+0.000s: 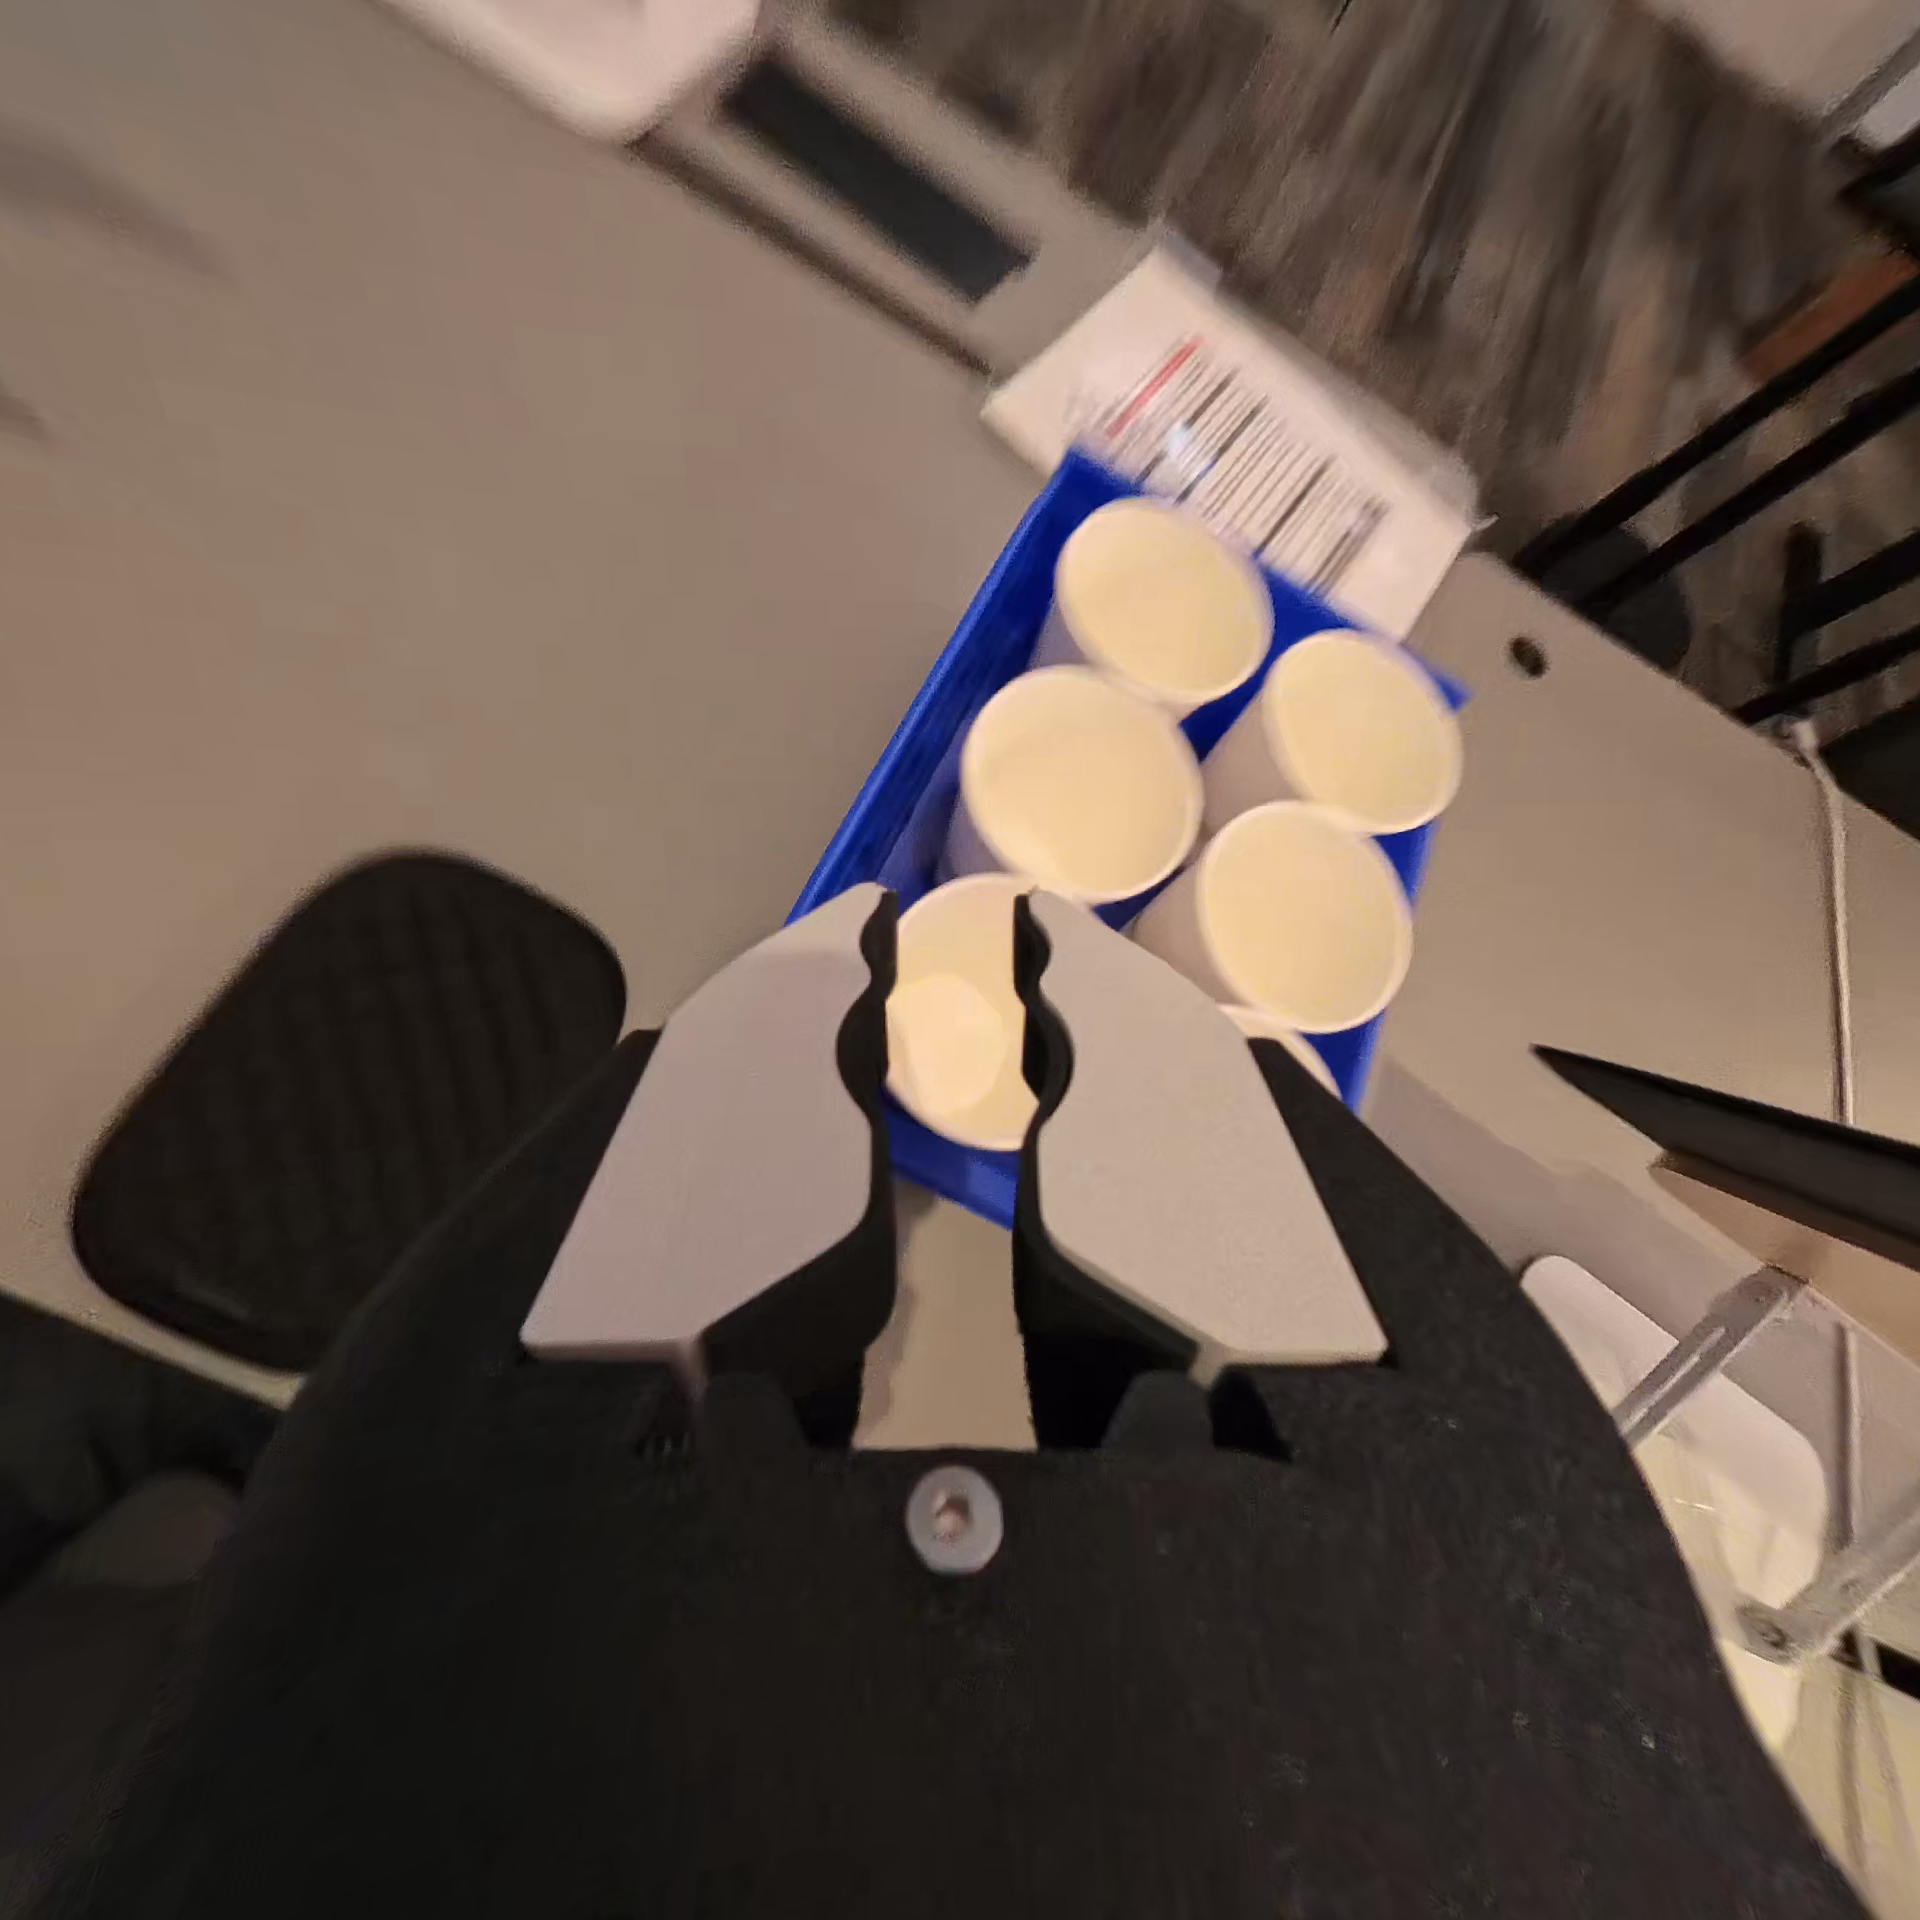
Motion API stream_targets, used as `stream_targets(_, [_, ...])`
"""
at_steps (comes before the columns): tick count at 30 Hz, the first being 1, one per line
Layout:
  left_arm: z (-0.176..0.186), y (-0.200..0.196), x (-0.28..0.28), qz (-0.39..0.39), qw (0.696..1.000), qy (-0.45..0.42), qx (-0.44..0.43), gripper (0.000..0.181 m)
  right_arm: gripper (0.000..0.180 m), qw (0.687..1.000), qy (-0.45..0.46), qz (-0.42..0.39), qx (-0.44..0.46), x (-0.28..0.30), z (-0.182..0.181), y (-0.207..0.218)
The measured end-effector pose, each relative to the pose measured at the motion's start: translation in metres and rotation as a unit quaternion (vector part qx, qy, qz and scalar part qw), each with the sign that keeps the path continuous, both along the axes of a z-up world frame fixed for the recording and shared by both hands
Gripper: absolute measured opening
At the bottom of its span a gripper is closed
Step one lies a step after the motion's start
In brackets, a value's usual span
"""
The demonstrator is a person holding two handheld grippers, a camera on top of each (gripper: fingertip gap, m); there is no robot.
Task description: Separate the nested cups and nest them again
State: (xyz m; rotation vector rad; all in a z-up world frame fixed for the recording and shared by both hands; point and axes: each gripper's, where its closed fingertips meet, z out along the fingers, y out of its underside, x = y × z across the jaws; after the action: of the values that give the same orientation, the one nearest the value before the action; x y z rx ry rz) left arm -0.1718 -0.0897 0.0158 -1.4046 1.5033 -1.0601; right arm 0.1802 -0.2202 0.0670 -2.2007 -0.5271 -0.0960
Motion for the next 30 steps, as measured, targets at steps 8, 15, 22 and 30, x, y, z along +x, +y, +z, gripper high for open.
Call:
stream_targets(8, [0.008, -0.020, 0.007, -0.024, 1.000, -0.002, -0.001, 0.098, 0.019, 0.971, 0.030, -0.205, -0.123, 0.145, -0.045, 0.009])
stream_targets(15, [0.038, -0.040, 0.000, -0.011, 0.999, 0.003, 0.042, 0.098, 0.014, 0.957, 0.075, -0.170, -0.221, 0.166, -0.089, 0.032])
stream_targets(22, [0.075, -0.100, -0.020, -0.041, 0.998, -0.048, 0.011, 0.095, 0.013, 0.947, 0.078, -0.108, -0.291, 0.172, -0.108, 0.054])
stream_targets(30, [0.095, -0.131, -0.073, 0.038, 0.993, -0.089, 0.064, 0.090, 0.012, 0.933, 0.078, -0.079, -0.341, 0.178, -0.127, 0.060])
